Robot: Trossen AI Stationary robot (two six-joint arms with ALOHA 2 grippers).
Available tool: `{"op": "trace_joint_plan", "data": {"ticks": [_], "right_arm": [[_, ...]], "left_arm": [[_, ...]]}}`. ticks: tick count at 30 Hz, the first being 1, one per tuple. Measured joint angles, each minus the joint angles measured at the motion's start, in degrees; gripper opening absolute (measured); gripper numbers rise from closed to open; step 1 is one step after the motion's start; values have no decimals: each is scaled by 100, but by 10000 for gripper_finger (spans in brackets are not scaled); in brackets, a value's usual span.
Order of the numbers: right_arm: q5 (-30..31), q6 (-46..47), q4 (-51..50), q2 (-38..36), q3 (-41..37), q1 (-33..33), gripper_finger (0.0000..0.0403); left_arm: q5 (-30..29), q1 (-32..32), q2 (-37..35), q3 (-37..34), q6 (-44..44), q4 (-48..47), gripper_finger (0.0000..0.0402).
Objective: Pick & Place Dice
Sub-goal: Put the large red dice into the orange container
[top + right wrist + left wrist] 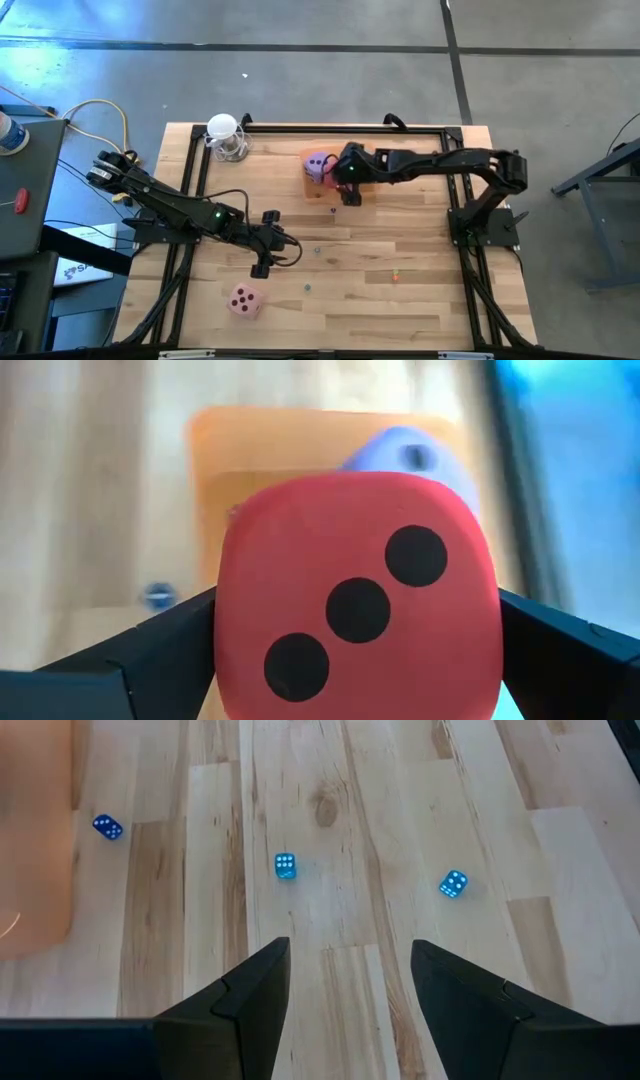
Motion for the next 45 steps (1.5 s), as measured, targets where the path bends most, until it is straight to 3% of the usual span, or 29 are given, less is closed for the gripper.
{"op": "trace_joint_plan", "data": {"ticks": [2,5,13,19,24,31,38,42,45], "right_arm": [[224,161,47,-76,3,24,400],[-76,255,-137,-185,4,-50,400],[-66,410,-967,-200,9,-183,400],[-160,403,-650,-191,7,-186,400],[-810,392,-240,-77,2,-207,400],[-836,381,-102,93,1,-260,400],[-257,383,-824,314,7,-414,400],[-265,381,-749,366,4,-414,400],[-626,373,-278,366,4,-393,400]], "left_arm": [[0,1,0,0,0,-1,201],[-2,0,0,0,0,-1,201],[-15,1,0,0,-31,-1,201],[-15,0,0,0,-10,2,201],[-13,1,0,0,-7,4,201],[9,1,0,-2,-28,-18,201],[7,0,0,-2,-33,-22,201],[7,2,0,-2,-15,-21,201],[7,0,0,-2,-7,-21,201]]}}
